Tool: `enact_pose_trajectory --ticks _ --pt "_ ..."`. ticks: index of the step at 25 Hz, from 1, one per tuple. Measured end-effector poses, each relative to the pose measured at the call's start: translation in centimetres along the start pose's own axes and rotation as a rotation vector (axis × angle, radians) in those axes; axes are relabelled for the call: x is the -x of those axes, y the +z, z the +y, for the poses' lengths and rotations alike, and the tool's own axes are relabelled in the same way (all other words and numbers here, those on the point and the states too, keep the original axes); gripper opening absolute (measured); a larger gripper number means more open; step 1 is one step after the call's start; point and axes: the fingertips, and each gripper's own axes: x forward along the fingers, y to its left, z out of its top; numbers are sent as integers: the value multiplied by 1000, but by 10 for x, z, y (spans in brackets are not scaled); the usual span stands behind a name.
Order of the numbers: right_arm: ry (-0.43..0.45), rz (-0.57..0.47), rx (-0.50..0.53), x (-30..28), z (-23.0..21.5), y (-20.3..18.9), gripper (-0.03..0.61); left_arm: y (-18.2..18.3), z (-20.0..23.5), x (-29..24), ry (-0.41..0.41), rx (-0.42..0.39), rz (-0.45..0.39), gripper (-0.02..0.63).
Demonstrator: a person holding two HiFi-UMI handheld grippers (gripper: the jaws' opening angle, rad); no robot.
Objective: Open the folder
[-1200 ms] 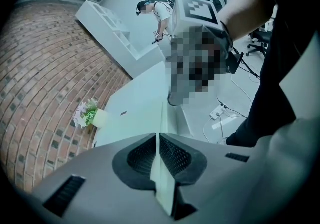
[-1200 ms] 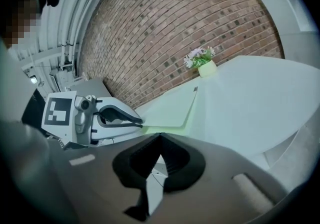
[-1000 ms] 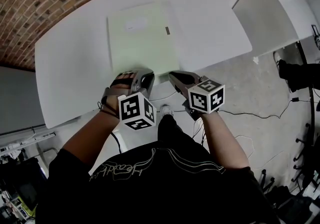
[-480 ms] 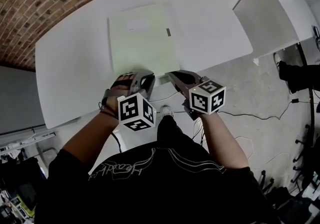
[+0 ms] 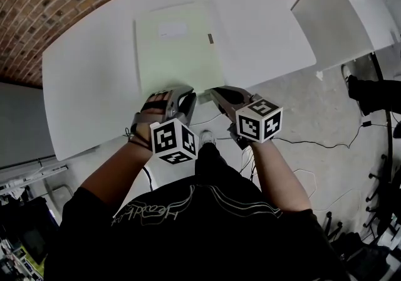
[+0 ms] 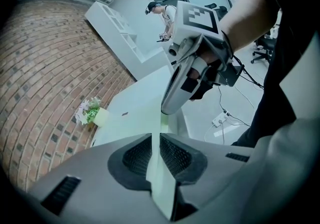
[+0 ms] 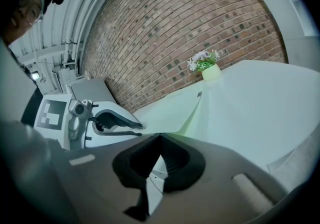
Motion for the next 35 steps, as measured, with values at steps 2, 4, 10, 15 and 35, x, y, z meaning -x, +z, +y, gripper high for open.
enact_pose_trajectory --ticks 2,4,10,15,35 --pt "2 -6 -4 0 1 0 2 3 0 -3 10 4 -4 31" --pt "3 -11 -7 0 2 1 2 5 -2 -7 11 2 -2 46" --pt "13 -13 -6 1 3 1 2 9 -2 -14 30 3 -4 55" --pt "18 -13 -5 0 3 0 2 12 1 -20 54 -15 5 55" --pt "-27 6 85 -3 -14 6 2 17 7 -20 -13 96 10 51"
